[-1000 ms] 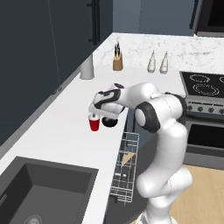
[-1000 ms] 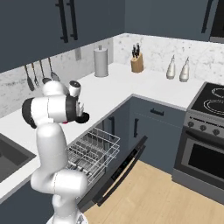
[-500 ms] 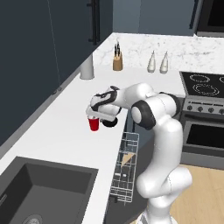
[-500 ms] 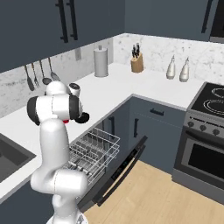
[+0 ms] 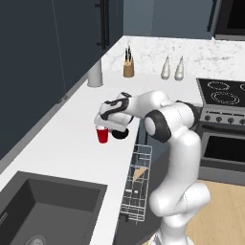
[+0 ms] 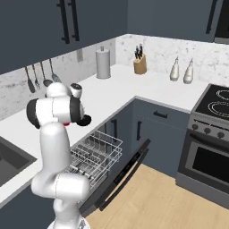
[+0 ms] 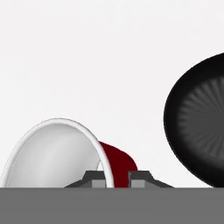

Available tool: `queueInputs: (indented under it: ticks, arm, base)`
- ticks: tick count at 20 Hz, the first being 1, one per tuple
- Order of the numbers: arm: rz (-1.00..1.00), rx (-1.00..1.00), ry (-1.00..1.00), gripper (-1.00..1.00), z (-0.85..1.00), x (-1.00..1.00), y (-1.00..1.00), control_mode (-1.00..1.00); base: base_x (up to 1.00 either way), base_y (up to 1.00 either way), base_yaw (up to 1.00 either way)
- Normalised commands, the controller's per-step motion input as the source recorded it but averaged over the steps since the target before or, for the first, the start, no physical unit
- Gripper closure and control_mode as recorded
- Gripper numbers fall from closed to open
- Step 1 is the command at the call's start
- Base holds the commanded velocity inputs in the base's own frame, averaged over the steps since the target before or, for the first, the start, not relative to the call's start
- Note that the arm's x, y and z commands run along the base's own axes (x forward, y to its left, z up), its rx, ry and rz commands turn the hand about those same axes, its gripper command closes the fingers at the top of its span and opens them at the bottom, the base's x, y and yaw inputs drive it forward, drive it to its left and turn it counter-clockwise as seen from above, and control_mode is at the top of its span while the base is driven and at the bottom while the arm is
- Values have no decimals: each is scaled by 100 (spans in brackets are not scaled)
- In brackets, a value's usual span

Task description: Pick up the cup and bowl from the counter, place them in the dishwasher, and close the dishwasher door.

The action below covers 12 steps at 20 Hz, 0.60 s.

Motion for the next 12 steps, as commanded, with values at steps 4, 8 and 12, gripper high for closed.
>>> queueInputs:
  ticks: [4,8,12]
  arm:
    - [0,2,-11,100,2,-96,-3,-100]
    - [0,2,-19,100,11,-100,-26,-100]
    - [-1,0,-15,100,36,-100,-36,-100]
  base:
    - [0,0,0]
    - [0,0,0]
    - [0,0,0]
